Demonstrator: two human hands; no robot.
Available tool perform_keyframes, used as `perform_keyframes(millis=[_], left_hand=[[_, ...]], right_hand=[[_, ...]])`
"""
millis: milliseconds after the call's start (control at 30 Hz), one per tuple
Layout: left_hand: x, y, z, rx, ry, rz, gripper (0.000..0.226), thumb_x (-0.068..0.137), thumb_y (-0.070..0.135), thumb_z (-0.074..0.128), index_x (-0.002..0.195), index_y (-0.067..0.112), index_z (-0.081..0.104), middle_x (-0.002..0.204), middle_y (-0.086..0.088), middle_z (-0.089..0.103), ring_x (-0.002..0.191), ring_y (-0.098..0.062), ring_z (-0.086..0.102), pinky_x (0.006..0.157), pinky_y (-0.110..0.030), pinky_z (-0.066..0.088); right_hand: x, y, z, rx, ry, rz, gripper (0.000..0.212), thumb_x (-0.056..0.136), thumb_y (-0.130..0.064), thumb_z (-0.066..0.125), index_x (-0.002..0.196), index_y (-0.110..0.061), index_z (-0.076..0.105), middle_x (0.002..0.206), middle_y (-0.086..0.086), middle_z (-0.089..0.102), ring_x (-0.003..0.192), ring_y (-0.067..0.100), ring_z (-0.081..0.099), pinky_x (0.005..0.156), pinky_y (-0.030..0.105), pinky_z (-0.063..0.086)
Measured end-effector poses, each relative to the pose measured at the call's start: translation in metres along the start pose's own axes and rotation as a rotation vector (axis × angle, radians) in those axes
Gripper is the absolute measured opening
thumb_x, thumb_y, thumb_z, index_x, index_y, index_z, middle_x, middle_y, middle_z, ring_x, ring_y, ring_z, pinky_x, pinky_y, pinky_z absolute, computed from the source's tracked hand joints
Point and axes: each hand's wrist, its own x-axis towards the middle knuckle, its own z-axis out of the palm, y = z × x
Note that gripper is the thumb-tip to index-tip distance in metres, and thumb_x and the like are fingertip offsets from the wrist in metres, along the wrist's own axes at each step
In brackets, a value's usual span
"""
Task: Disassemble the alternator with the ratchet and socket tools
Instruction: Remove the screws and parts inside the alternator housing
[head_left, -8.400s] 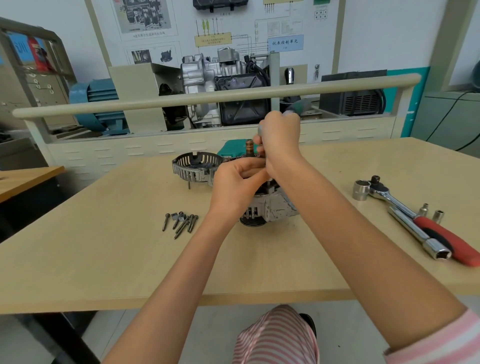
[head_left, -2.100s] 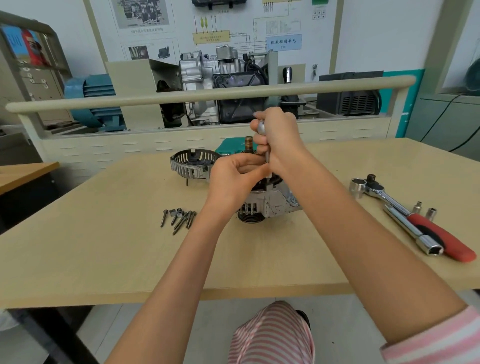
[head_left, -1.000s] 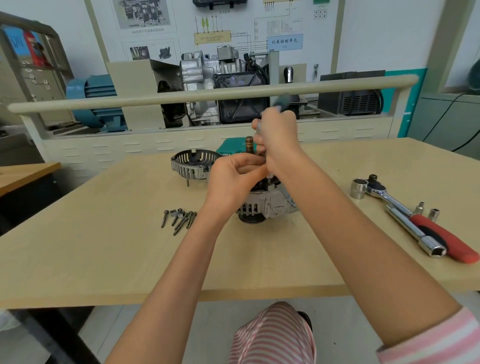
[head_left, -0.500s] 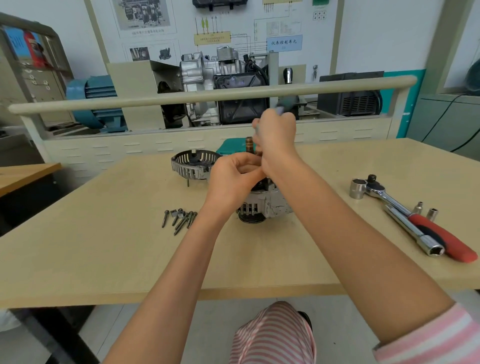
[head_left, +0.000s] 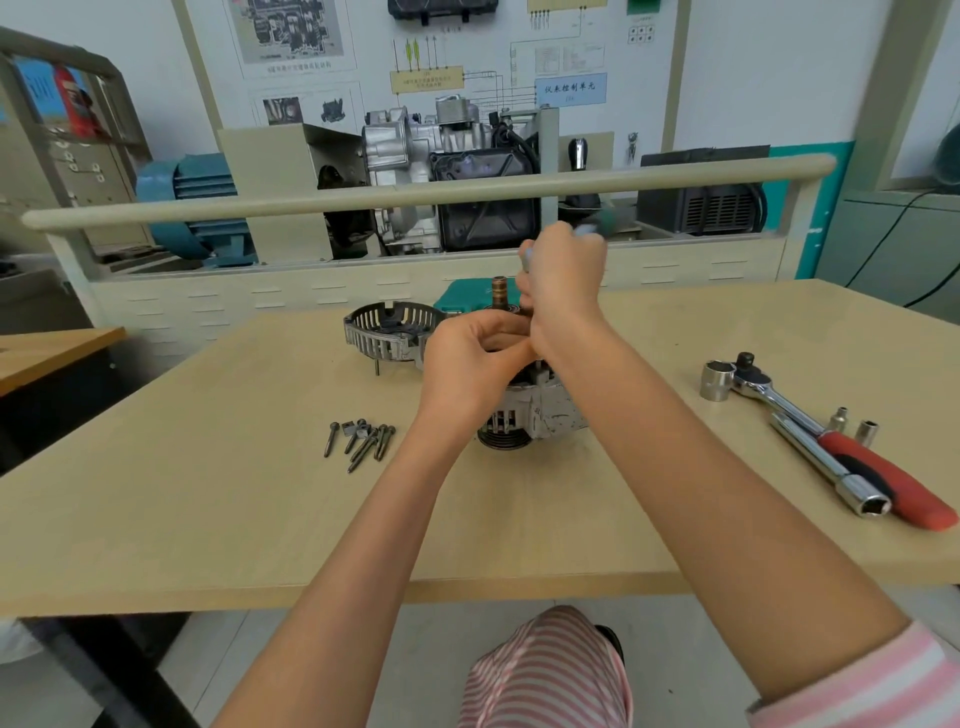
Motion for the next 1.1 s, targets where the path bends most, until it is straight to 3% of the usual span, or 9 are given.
perform_keyframes(millis=[67, 267, 333, 500, 567, 700, 833, 1033, 1100], left_hand=[[-0.001, 0.0, 0.001, 0.009, 0.001, 0.01, 0.011, 0.08, 0.009, 0.07, 0.091, 0.011, 0.072, 0.078, 0.001, 0.072, 0.071, -0.002, 0.066, 0.072, -0.018, 0.054], [-0.001, 0.0, -0.003, -0.011, -0.047, -0.003, 0.009, 0.082, 0.014, 0.07, 0.088, 0.008, 0.071, 0.079, -0.002, 0.073, 0.074, -0.003, 0.066, 0.068, -0.01, 0.049], [0.0, 0.0, -0.004, -0.011, -0.047, -0.016, 0.01, 0.082, 0.015, 0.071, 0.088, 0.007, 0.071, 0.079, -0.003, 0.073, 0.075, -0.006, 0.066, 0.069, -0.012, 0.05], [0.0, 0.001, 0.0, 0.006, 0.014, -0.027, 0.009, 0.079, 0.006, 0.069, 0.085, 0.012, 0.071, 0.077, -0.004, 0.072, 0.076, -0.013, 0.068, 0.072, -0.023, 0.053], [-0.001, 0.0, 0.001, 0.014, 0.0, -0.022, 0.011, 0.079, 0.005, 0.068, 0.087, 0.012, 0.071, 0.079, -0.004, 0.072, 0.077, -0.014, 0.068, 0.073, -0.024, 0.054], [-0.001, -0.001, -0.003, -0.011, -0.032, -0.012, 0.009, 0.081, 0.011, 0.07, 0.089, 0.006, 0.071, 0.08, -0.006, 0.073, 0.08, -0.013, 0.068, 0.074, -0.02, 0.052], [-0.002, 0.0, -0.004, -0.031, -0.051, 0.003, 0.007, 0.081, 0.014, 0.071, 0.087, 0.009, 0.071, 0.079, 0.0, 0.073, 0.075, -0.004, 0.067, 0.068, -0.01, 0.05], [0.0, 0.001, 0.0, 0.005, -0.011, -0.029, 0.016, 0.079, 0.002, 0.067, 0.091, 0.011, 0.072, 0.082, -0.003, 0.073, 0.077, -0.01, 0.068, 0.074, -0.023, 0.055], [-0.001, 0.001, 0.0, 0.011, -0.015, -0.015, 0.017, 0.08, 0.002, 0.066, 0.095, 0.008, 0.072, 0.085, -0.006, 0.073, 0.081, -0.014, 0.069, 0.076, -0.025, 0.055]], right_hand=[[0.0, 0.003, 0.001, 0.012, 0.042, -0.048, 0.015, 0.095, -0.004, 0.027, 0.103, -0.016, 0.027, 0.074, 0.006, 0.043, 0.041, 0.004, 0.034, 0.036, 0.015, 0.025], [0.004, -0.019, -0.01, -0.115, -0.49, 0.277, 0.015, 0.095, -0.01, 0.032, 0.092, -0.009, 0.047, 0.049, -0.006, 0.044, 0.028, 0.003, 0.021, 0.029, 0.016, 0.016], [0.004, -0.019, -0.011, -0.131, -0.545, 0.28, 0.016, 0.095, -0.011, 0.034, 0.094, -0.008, 0.05, 0.047, -0.007, 0.044, 0.029, 0.003, 0.022, 0.03, 0.016, 0.016], [-0.005, 0.001, 0.004, -0.063, -0.011, -0.049, 0.026, 0.095, -0.005, 0.029, 0.117, -0.006, 0.042, 0.064, 0.001, 0.044, 0.039, 0.006, 0.032, 0.032, 0.016, 0.024], [-0.002, 0.004, 0.005, -0.029, 0.064, -0.089, 0.017, 0.096, -0.007, 0.028, 0.11, -0.009, 0.037, 0.066, 0.002, 0.044, 0.037, 0.004, 0.035, 0.032, 0.015, 0.026], [0.002, -0.012, -0.002, -0.079, -0.316, 0.222, 0.014, 0.093, -0.006, 0.031, 0.093, -0.01, 0.046, 0.055, -0.002, 0.043, 0.027, 0.004, 0.022, 0.03, 0.014, 0.017], [0.002, -0.018, -0.011, -0.079, -0.543, 0.291, 0.016, 0.095, -0.011, 0.034, 0.097, -0.007, 0.05, 0.047, -0.008, 0.044, 0.029, 0.002, 0.022, 0.031, 0.015, 0.016], [-0.008, 0.005, 0.004, 0.071, 0.102, -0.147, 0.007, 0.098, -0.007, 0.028, 0.099, -0.007, 0.034, 0.071, 0.008, 0.046, 0.046, 0.01, 0.038, 0.039, 0.017, 0.029], [-0.007, 0.005, 0.003, 0.106, 0.092, -0.138, 0.008, 0.097, -0.006, 0.027, 0.101, -0.008, 0.033, 0.07, 0.008, 0.045, 0.042, 0.008, 0.038, 0.037, 0.017, 0.027]])
